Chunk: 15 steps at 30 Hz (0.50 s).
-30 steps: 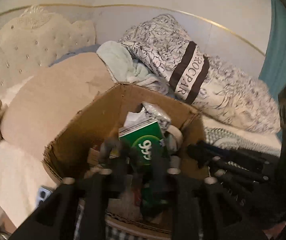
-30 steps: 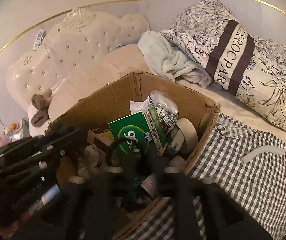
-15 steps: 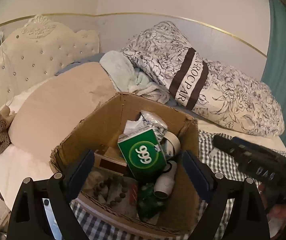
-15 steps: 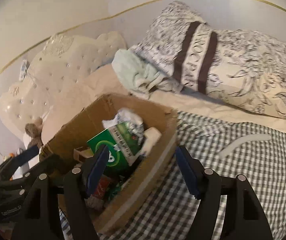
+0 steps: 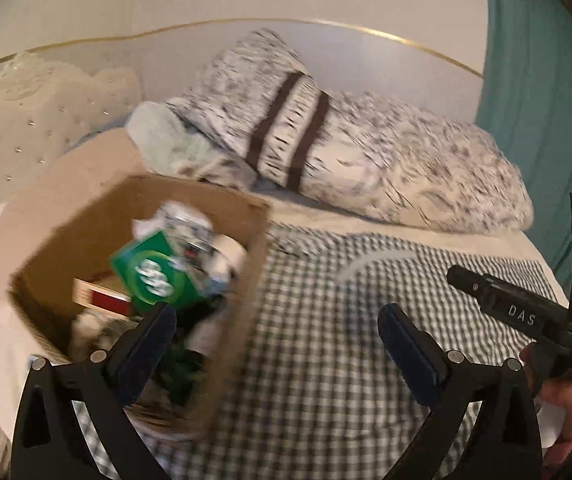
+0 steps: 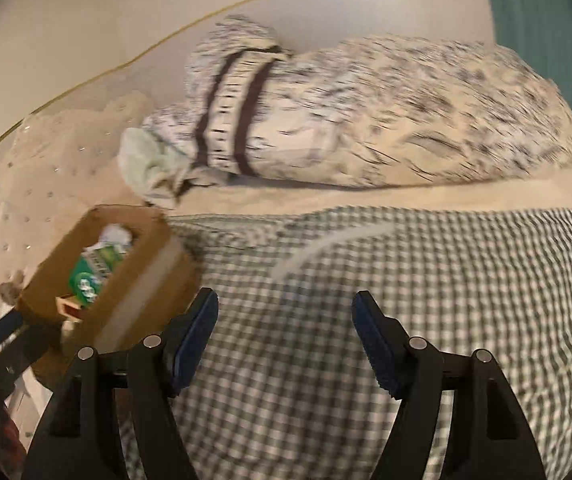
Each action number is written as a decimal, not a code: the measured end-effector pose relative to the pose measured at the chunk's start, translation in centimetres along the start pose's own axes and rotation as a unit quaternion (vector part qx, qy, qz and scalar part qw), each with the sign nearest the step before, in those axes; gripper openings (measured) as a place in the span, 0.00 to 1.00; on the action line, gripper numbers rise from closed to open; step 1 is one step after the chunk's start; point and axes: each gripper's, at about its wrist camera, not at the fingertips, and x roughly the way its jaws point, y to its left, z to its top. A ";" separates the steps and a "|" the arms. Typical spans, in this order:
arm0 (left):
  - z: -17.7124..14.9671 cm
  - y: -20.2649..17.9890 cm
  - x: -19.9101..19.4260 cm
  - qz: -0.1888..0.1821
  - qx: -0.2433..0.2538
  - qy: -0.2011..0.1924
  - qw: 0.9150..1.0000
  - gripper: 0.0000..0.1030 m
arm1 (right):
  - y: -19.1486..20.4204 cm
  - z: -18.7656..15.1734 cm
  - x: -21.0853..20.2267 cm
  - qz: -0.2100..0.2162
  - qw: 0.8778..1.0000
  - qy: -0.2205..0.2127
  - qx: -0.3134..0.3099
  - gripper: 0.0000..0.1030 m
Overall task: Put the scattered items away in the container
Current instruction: 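Move both tools to the white plastic tube and grasp it with the left tool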
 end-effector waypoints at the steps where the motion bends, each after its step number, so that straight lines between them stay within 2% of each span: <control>1: -0.2 -0.8 0.6 -0.003 0.006 0.005 1.000 1.00 | -0.7 -0.1 0.0 -0.003 1.000 0.001 0.005 0.67; 8: -0.8 -4.8 5.1 -0.021 0.034 0.037 0.999 1.00 | -4.8 -0.2 1.7 -0.005 0.999 0.007 0.039 0.67; 12: -0.1 -6.7 8.6 -0.023 0.052 0.041 0.998 1.00 | -6.2 0.4 3.7 0.004 0.998 0.018 0.054 0.67; 15: 0.8 -8.2 12.2 -0.027 0.062 0.041 0.997 1.00 | -6.8 1.6 5.7 -0.015 0.998 0.016 0.054 0.67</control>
